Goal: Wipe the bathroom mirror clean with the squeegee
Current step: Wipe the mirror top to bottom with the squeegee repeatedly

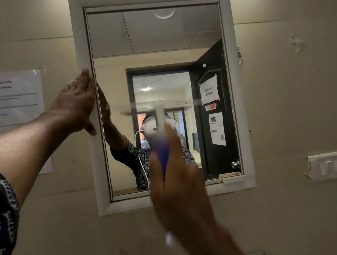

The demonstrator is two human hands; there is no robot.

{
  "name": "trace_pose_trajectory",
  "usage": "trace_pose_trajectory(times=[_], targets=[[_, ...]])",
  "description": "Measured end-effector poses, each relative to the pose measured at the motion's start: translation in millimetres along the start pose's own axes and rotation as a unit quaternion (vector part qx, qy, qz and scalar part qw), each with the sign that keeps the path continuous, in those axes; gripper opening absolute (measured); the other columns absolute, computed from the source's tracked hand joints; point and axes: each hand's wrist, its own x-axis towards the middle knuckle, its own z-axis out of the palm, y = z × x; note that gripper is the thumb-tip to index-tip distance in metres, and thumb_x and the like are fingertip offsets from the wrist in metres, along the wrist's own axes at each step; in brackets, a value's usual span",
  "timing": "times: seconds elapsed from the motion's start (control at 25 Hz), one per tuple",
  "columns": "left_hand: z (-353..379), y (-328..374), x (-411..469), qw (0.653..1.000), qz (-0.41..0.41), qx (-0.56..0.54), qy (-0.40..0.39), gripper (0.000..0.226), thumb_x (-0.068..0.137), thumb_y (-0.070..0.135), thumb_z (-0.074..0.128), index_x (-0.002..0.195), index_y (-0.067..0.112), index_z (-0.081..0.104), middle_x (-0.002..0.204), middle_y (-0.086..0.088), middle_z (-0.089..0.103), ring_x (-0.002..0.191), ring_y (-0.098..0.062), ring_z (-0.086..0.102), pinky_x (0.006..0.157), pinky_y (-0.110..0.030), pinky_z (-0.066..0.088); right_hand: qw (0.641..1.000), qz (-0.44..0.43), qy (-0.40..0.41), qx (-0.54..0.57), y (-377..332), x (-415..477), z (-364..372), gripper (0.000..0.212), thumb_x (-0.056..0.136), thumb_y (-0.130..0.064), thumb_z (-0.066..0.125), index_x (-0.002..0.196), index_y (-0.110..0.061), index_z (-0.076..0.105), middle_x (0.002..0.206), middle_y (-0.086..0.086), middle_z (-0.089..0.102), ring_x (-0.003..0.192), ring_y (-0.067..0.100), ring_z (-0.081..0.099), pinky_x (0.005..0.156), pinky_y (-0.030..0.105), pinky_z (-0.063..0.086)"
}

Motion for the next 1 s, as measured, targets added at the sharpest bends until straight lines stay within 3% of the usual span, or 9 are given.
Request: trace_pose_trajectory(times=[0.12, 0.24, 0.44, 0.56, 0.72, 0.88, 1.0], targets=[[5, 0, 4, 1.0, 0.004, 0.001, -0.004, 0.137, 0.056, 0.018, 0.087, 0.147, 0.005, -0.015, 0.155, -0.012, -0.018, 0.144, -0.024, -0.012, 0.114, -0.03, -0.003, 0.993, -0.06, 0.099, 0.03, -4, 92, -25, 0.052, 0.097, -0.025, 0.042, 0.143, -0.017, 0.02, 0.065, -0.01, 0.044, 0.048, 0.004, 0.052, 0.043, 0.01, 0.048], [3, 1, 3, 1.0, 0.013, 0.013, -0.004, 0.137, 0.056, 0.018, 0.087, 0.146, 0.004, -0.016, 0.155, -0.012, -0.019, 0.144, -0.024, -0.012, 0.115, -0.031, -0.002, 0.988, -0.101, 0.12, -0.004, -13, 159, -43, 0.047, 0.096, -0.013, 0.044, 0.14, -0.008, 0.026, 0.065, -0.009, 0.042, 0.048, 0.005, 0.05, 0.042, 0.015, 0.046], [4, 0, 4, 1.0, 0.015, 0.013, -0.005, 0.139, 0.055, 0.022, 0.087, 0.146, 0.004, -0.016, 0.155, -0.013, -0.02, 0.144, -0.024, -0.012, 0.115, -0.031, -0.002, 0.986, -0.11, 0.119, -0.046, -5, 206, -51, 0.046, 0.096, -0.014, 0.043, 0.139, -0.01, 0.027, 0.064, -0.01, 0.044, 0.054, 0.004, 0.05, 0.051, 0.021, 0.047], [4, -2, 4, 1.0, 0.014, 0.011, -0.002, 0.139, 0.056, 0.023, 0.087, 0.146, 0.005, -0.016, 0.155, -0.012, -0.021, 0.144, -0.024, -0.013, 0.116, -0.032, -0.001, 0.987, -0.104, 0.102, -0.063, -1, 214, -54, 0.047, 0.096, -0.015, 0.041, 0.14, -0.011, 0.023, 0.068, -0.006, 0.047, 0.061, 0.013, 0.056, 0.056, 0.026, 0.05], [6, -1, 3, 1.0, 0.015, 0.013, 0.004, 0.139, 0.056, 0.022, 0.087, 0.146, 0.006, -0.017, 0.155, -0.011, -0.02, 0.144, -0.025, -0.013, 0.117, -0.033, 0.0, 0.989, -0.081, 0.081, -0.094, -6, 223, -57, 0.046, 0.096, -0.018, 0.039, 0.139, -0.017, 0.021, 0.071, -0.004, 0.047, 0.058, 0.008, 0.05, 0.047, 0.019, 0.04], [5, 0, 3, 1.0, 0.01, 0.014, 0.001, 0.14, 0.055, 0.023, 0.087, 0.146, 0.006, -0.016, 0.155, -0.011, -0.021, 0.144, -0.024, -0.012, 0.116, -0.033, 0.0, 0.988, -0.058, 0.069, -0.124, -21, 230, -70, 0.039, 0.095, -0.021, 0.038, 0.132, -0.019, 0.026, 0.071, -0.004, 0.044, 0.061, 0.01, 0.049, 0.049, 0.021, 0.041], [5, 1, 4, 1.0, 0.007, 0.019, 0.0, 0.14, 0.054, 0.022, 0.088, 0.146, 0.006, -0.017, 0.155, -0.011, -0.021, 0.144, -0.025, -0.011, 0.117, -0.035, 0.002, 0.977, -0.036, 0.078, -0.194, -36, 239, -77, 0.04, 0.092, -0.018, 0.039, 0.131, -0.019, 0.029, 0.07, -0.003, 0.041, 0.062, 0.011, 0.045, 0.046, 0.022, 0.031]])
